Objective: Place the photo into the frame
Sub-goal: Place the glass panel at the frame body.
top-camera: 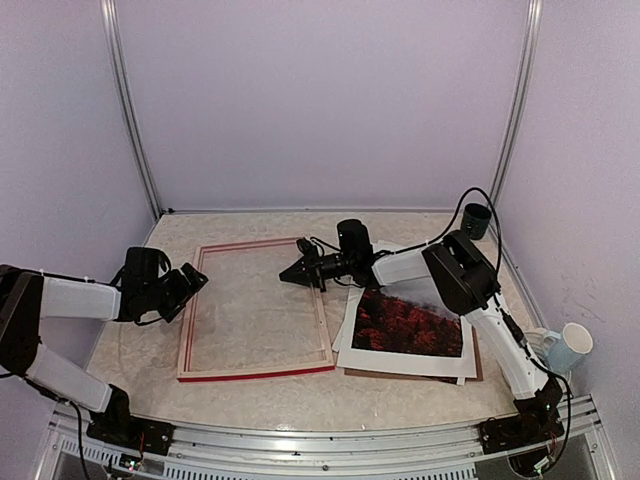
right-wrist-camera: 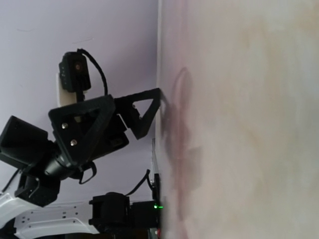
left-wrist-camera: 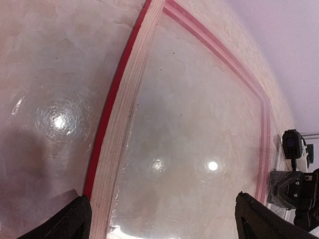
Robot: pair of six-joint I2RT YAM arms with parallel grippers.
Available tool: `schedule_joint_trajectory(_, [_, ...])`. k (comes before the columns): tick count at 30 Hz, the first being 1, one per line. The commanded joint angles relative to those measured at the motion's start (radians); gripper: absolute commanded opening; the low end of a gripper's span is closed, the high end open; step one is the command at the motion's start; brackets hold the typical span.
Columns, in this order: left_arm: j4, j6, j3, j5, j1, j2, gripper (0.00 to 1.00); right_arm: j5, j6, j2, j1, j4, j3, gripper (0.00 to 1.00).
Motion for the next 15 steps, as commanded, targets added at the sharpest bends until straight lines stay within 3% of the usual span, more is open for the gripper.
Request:
schedule_joint_trajectory(1, [0.031,-0.008,-0.014,0.008,-0.011,0.01,0.99,0.0,-0.041,-0.059,0.019,-0.044,-0.049,0.0])
schedule_joint_trajectory(15, [0.045,-0.016,-0.021,0.009,-0.022,0.014,0.99,0.045,-0.102,-0.055,0.02,-0.149,-0.024,0.0])
